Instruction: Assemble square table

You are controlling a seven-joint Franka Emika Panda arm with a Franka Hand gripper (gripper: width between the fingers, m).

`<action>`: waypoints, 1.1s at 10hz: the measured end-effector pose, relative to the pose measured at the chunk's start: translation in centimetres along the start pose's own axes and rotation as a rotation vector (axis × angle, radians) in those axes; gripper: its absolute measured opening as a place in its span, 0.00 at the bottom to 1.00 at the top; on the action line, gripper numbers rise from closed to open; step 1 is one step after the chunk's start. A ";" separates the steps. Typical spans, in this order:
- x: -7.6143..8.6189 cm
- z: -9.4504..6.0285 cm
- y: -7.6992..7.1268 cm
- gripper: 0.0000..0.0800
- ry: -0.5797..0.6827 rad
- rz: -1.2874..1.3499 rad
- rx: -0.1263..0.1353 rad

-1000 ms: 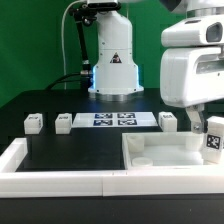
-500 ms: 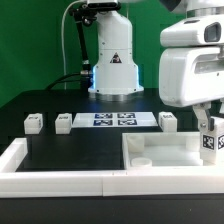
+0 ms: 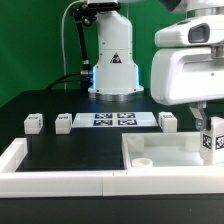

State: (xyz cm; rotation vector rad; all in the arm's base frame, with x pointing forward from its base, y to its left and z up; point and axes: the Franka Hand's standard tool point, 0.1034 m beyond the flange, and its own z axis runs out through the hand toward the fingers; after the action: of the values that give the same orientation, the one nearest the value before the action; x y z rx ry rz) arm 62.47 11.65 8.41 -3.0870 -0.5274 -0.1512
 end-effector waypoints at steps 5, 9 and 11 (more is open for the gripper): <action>0.0 0.0 -0.7 0.37 0.000 0.561 0.004; 0.0 0.0 -0.8 0.37 0.000 0.852 -0.008; 0.0 0.1 -0.7 0.37 -0.003 0.959 0.007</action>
Offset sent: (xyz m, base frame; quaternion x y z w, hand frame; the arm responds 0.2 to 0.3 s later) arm -0.0032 0.0039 0.0029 -0.0357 0.0100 0.1920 0.9807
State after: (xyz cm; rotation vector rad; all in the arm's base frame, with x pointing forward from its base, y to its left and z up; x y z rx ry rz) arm 62.23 12.29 8.31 -2.9361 0.9404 -0.1215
